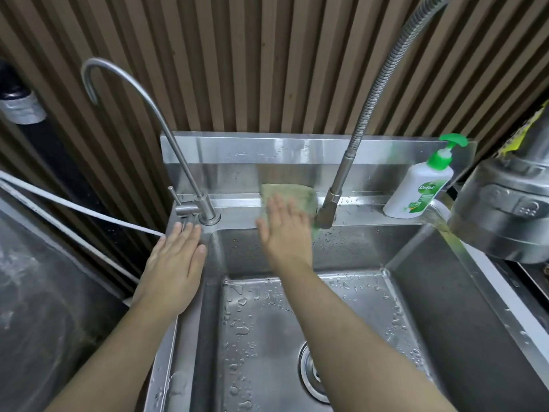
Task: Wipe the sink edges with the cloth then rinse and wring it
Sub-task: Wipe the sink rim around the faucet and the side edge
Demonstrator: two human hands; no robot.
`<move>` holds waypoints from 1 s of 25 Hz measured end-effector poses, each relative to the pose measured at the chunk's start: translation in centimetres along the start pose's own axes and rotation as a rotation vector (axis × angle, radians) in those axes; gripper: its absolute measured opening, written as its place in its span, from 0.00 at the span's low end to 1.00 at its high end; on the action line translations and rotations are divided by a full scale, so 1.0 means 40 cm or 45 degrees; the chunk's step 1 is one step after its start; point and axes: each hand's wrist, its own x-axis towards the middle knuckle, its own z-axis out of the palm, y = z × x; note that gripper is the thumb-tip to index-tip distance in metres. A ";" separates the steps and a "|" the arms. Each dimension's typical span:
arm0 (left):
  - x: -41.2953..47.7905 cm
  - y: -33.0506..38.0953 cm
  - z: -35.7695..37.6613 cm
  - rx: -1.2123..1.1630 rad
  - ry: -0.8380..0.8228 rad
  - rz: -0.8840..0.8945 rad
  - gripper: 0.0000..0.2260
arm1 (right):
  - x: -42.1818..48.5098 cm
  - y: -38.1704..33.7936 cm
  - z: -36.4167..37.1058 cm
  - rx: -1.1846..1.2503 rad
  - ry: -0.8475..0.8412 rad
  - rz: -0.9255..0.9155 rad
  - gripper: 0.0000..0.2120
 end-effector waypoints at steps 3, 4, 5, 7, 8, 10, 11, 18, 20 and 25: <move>-0.005 -0.004 -0.001 -0.006 0.020 0.011 0.35 | -0.006 0.019 -0.004 0.014 0.024 0.085 0.29; -0.006 -0.005 0.001 -0.007 0.029 0.016 0.34 | -0.013 0.003 -0.005 0.025 0.043 0.089 0.32; -0.005 -0.006 0.003 -0.008 0.028 0.021 0.34 | -0.027 -0.006 -0.006 0.046 0.054 0.086 0.34; -0.006 -0.006 0.003 -0.007 0.010 0.014 0.34 | -0.066 0.000 -0.014 0.064 0.047 0.026 0.34; -0.004 -0.006 0.002 -0.007 0.009 0.008 0.35 | -0.077 0.009 -0.022 0.055 0.016 0.014 0.33; -0.003 -0.005 0.005 0.000 -0.002 0.001 0.35 | -0.060 0.014 -0.036 0.001 -0.050 0.077 0.31; -0.001 -0.004 0.007 0.005 -0.005 -0.003 0.35 | -0.039 -0.006 -0.038 -0.038 -0.089 0.120 0.30; -0.003 0.002 0.003 -0.030 -0.042 -0.034 0.37 | 0.017 -0.134 -0.014 0.052 -0.176 -0.366 0.26; -0.004 0.000 0.001 -0.051 -0.035 -0.044 0.36 | 0.008 -0.041 -0.011 0.035 -0.074 -0.235 0.28; -0.003 -0.003 0.002 -0.085 -0.019 -0.017 0.36 | -0.020 0.023 -0.033 0.150 0.025 0.056 0.22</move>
